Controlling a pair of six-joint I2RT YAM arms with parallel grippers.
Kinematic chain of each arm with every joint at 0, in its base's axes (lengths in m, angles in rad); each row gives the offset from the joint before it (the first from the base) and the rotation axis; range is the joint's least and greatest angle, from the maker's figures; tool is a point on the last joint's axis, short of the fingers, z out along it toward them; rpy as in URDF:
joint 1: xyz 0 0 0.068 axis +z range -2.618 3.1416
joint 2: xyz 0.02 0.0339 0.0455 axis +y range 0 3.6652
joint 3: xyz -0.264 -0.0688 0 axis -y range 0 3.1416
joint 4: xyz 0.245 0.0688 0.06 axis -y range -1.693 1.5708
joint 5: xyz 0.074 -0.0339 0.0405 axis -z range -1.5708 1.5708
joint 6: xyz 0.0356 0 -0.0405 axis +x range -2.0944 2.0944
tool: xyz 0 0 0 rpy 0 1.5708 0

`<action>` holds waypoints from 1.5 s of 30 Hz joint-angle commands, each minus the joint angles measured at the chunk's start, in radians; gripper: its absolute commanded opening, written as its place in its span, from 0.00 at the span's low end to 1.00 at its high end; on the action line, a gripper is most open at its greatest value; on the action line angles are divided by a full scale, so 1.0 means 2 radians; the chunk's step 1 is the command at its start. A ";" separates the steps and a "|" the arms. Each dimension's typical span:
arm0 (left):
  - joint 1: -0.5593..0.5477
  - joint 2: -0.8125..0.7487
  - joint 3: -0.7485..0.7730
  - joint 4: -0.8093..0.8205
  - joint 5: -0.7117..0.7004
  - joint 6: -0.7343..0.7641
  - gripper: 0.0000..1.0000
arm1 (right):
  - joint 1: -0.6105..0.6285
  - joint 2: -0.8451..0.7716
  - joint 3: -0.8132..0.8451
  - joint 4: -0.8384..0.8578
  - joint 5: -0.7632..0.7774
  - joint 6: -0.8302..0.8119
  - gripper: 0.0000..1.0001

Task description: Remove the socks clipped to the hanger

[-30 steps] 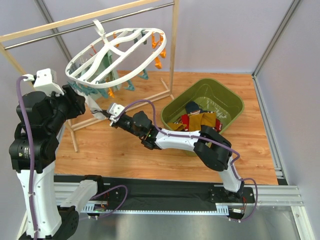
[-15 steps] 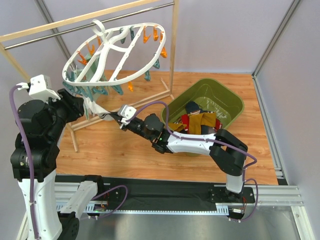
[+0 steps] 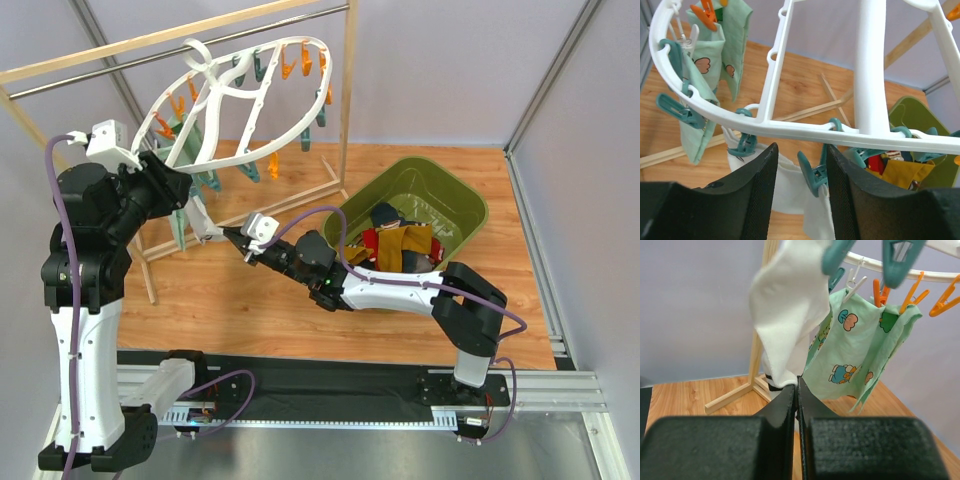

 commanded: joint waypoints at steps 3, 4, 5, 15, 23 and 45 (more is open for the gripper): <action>0.002 -0.001 0.006 0.026 0.033 0.015 0.52 | 0.002 -0.024 -0.008 0.036 -0.001 -0.001 0.00; 0.002 -0.001 0.007 0.026 0.034 0.018 0.53 | 0.003 -0.024 -0.008 0.036 -0.002 0.000 0.00; 0.001 -0.002 0.009 0.025 0.037 0.022 0.54 | 0.002 -0.024 -0.008 0.036 -0.002 0.000 0.00; -0.002 0.001 0.024 -0.006 0.018 0.020 0.55 | 0.002 -0.019 -0.003 0.036 -0.002 0.003 0.00; -0.048 0.001 0.004 -0.020 -0.058 -0.010 0.55 | 0.008 -0.016 0.019 0.002 0.008 -0.019 0.00; -0.048 0.015 0.009 -0.014 -0.143 -0.031 0.58 | 0.035 -0.005 0.036 -0.012 0.050 -0.076 0.00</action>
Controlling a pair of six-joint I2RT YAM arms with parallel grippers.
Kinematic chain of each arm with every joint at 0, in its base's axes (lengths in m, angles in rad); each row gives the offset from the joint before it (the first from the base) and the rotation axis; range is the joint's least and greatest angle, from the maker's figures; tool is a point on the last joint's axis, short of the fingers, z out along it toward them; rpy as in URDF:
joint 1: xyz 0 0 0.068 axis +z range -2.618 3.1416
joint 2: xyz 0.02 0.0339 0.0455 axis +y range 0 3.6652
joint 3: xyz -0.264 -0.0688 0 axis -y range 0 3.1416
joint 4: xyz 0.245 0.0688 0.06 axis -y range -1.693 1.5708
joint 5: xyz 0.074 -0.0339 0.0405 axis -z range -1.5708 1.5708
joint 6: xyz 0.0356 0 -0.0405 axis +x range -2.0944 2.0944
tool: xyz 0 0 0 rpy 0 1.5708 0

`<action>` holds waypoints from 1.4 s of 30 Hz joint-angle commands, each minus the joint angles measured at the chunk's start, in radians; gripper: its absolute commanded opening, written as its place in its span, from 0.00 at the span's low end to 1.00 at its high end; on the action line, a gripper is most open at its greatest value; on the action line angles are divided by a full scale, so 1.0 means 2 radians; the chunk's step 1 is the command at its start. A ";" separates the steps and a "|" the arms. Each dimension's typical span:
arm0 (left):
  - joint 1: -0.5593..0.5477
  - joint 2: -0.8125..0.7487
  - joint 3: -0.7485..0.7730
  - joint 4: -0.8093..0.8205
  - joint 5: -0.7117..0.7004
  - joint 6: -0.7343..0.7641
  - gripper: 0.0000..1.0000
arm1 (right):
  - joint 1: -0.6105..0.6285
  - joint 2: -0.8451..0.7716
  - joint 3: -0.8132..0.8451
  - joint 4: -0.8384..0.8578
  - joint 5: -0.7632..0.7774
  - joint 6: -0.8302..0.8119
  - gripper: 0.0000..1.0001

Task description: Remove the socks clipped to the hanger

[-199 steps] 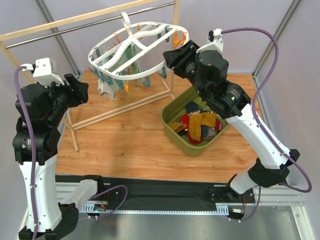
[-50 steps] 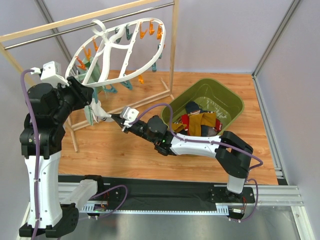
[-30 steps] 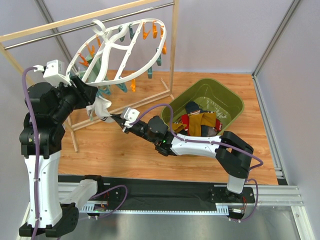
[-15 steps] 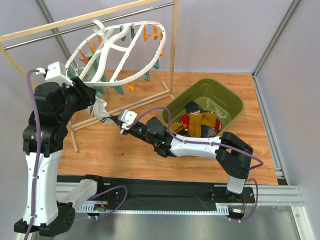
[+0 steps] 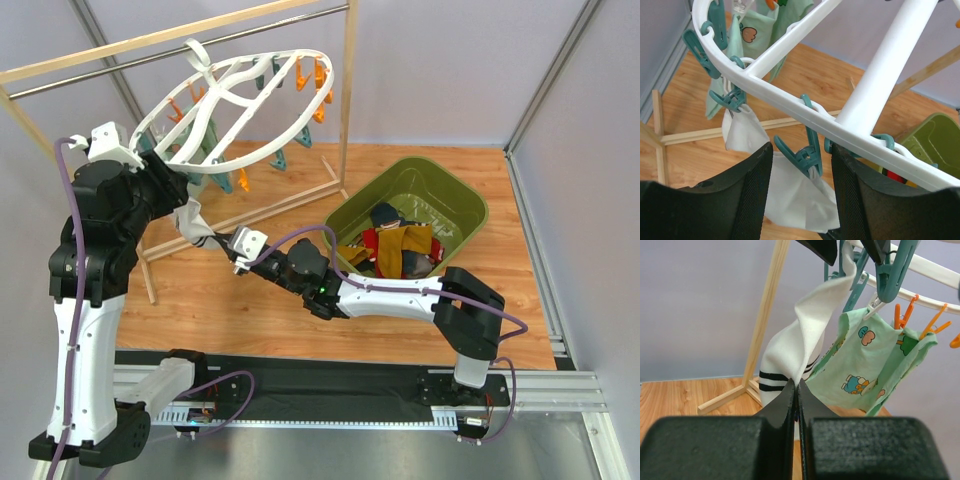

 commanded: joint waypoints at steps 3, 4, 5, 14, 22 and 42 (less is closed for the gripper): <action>-0.002 0.002 0.011 0.018 -0.017 -0.005 0.58 | 0.005 -0.005 0.019 0.004 0.013 -0.019 0.00; -0.002 0.004 0.013 0.023 -0.016 -0.004 0.58 | 0.005 -0.005 0.019 0.003 0.012 -0.020 0.00; -0.002 0.006 0.016 0.022 -0.014 -0.003 0.58 | 0.005 -0.005 0.020 0.003 0.011 -0.021 0.00; -0.002 0.022 0.046 0.018 -0.018 0.011 0.56 | 0.006 -0.002 0.020 0.000 0.013 -0.023 0.00; -0.002 0.026 0.044 0.022 -0.012 0.016 0.51 | 0.007 -0.004 0.017 0.000 0.013 -0.023 0.00; -0.002 0.039 0.053 0.018 -0.005 0.023 0.29 | 0.007 -0.010 0.015 0.000 0.016 -0.022 0.00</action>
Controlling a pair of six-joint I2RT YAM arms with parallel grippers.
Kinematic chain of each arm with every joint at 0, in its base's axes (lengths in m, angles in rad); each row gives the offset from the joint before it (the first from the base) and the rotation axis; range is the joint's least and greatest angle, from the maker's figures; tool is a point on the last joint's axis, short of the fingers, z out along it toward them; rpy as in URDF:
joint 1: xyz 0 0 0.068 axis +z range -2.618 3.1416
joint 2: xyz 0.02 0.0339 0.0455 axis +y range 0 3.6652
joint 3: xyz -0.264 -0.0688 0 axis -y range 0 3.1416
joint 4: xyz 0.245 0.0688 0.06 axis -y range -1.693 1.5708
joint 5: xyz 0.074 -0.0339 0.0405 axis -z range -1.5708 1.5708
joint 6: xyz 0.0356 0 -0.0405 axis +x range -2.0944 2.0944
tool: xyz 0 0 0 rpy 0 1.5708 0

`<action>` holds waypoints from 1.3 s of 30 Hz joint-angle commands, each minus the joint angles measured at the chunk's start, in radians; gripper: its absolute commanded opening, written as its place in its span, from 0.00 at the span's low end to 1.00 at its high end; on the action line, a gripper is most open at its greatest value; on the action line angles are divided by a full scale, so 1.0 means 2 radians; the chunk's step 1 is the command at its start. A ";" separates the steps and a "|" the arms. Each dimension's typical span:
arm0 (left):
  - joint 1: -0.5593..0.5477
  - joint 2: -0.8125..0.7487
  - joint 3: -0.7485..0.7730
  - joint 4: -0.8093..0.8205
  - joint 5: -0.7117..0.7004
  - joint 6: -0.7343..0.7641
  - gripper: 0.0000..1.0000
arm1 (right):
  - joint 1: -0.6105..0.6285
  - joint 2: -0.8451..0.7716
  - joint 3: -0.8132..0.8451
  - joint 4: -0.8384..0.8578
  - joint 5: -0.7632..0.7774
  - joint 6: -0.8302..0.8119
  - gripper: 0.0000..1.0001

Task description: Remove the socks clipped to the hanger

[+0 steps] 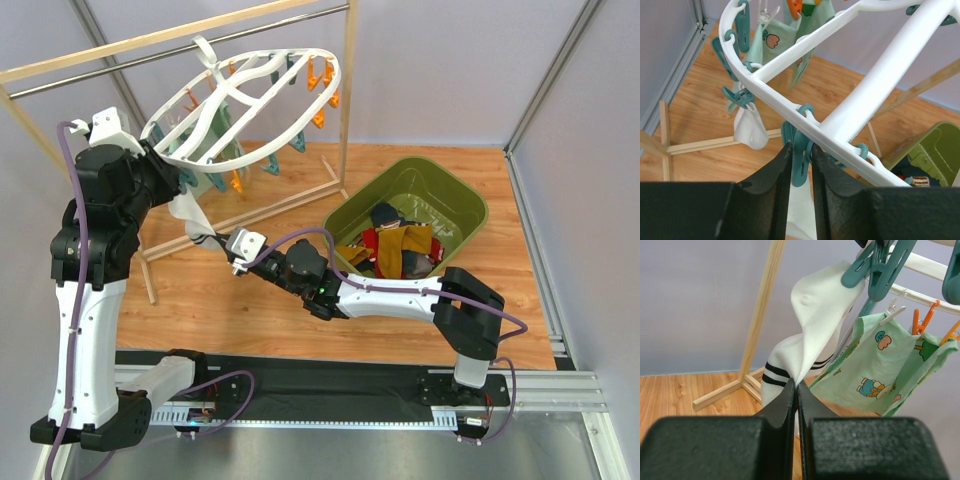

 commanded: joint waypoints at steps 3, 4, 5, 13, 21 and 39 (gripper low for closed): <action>-0.002 0.003 0.018 0.011 0.003 0.014 0.31 | 0.004 -0.009 0.015 0.010 0.010 -0.009 0.00; -0.002 0.003 0.018 0.007 0.003 0.016 0.36 | 0.004 -0.009 0.015 0.012 0.015 -0.005 0.00; -0.002 0.001 0.017 0.005 0.003 0.021 0.43 | 0.003 -0.011 0.012 0.013 0.017 -0.004 0.00; 0.002 -0.027 0.013 -0.004 0.055 0.048 0.66 | 0.001 -0.018 0.006 0.011 0.017 0.013 0.00; 0.071 -0.036 -0.002 -0.007 0.148 0.054 0.62 | -0.008 -0.028 -0.005 0.009 0.013 0.035 0.00; 0.115 -0.045 -0.004 -0.008 0.277 0.101 0.55 | -0.023 -0.048 -0.025 0.002 0.002 0.057 0.00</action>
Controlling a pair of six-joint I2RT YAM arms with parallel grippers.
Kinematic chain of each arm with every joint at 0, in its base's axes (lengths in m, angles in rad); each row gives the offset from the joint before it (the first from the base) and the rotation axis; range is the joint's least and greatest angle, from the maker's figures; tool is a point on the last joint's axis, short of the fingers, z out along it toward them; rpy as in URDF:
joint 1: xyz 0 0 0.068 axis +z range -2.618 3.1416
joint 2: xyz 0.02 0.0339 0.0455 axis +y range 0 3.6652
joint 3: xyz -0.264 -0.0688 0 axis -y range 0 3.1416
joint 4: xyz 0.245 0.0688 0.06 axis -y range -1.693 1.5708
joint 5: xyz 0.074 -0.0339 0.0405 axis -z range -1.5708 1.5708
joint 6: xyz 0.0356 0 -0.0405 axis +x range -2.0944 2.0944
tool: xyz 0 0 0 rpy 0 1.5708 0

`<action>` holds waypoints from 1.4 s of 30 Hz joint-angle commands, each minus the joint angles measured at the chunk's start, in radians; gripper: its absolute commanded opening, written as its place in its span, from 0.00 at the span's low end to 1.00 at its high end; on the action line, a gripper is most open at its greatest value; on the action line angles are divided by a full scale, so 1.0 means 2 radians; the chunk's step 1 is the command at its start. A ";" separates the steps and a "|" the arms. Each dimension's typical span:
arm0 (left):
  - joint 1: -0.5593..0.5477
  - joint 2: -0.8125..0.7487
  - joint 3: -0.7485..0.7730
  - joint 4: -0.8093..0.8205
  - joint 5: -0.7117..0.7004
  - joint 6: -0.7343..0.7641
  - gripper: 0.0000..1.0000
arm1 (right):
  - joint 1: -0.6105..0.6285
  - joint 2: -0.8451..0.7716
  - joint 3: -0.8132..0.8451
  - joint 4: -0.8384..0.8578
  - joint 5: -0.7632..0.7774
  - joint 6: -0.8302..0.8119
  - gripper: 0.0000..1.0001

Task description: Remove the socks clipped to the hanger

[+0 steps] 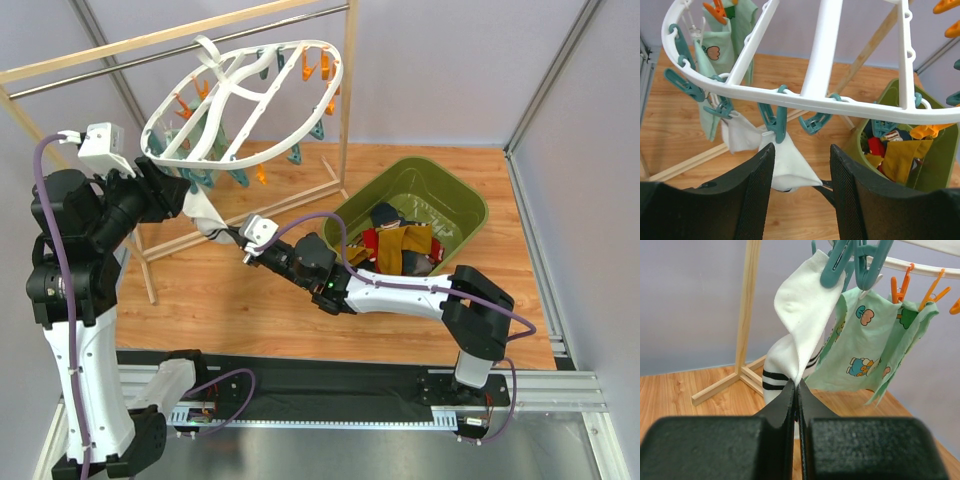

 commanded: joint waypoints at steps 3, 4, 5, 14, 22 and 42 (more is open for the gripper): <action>0.047 0.008 -0.023 0.038 0.086 0.015 0.57 | -0.002 -0.031 -0.008 0.015 -0.006 0.012 0.00; 0.054 0.000 -0.037 0.050 0.087 0.015 0.57 | -0.002 -0.034 -0.010 0.015 -0.006 0.012 0.00; 0.058 -0.005 -0.046 0.074 0.088 0.015 0.60 | -0.002 -0.034 -0.010 0.014 -0.005 0.012 0.00; 0.170 -0.010 -0.129 0.186 0.232 -0.048 0.61 | -0.004 -0.042 -0.014 0.008 -0.013 0.009 0.00; 0.186 -0.016 -0.174 0.271 0.290 -0.090 0.61 | -0.006 -0.046 -0.012 0.004 -0.017 0.006 0.00; 0.180 -0.025 -0.187 0.301 0.298 -0.098 0.62 | -0.011 -0.045 -0.012 0.002 -0.021 0.012 0.00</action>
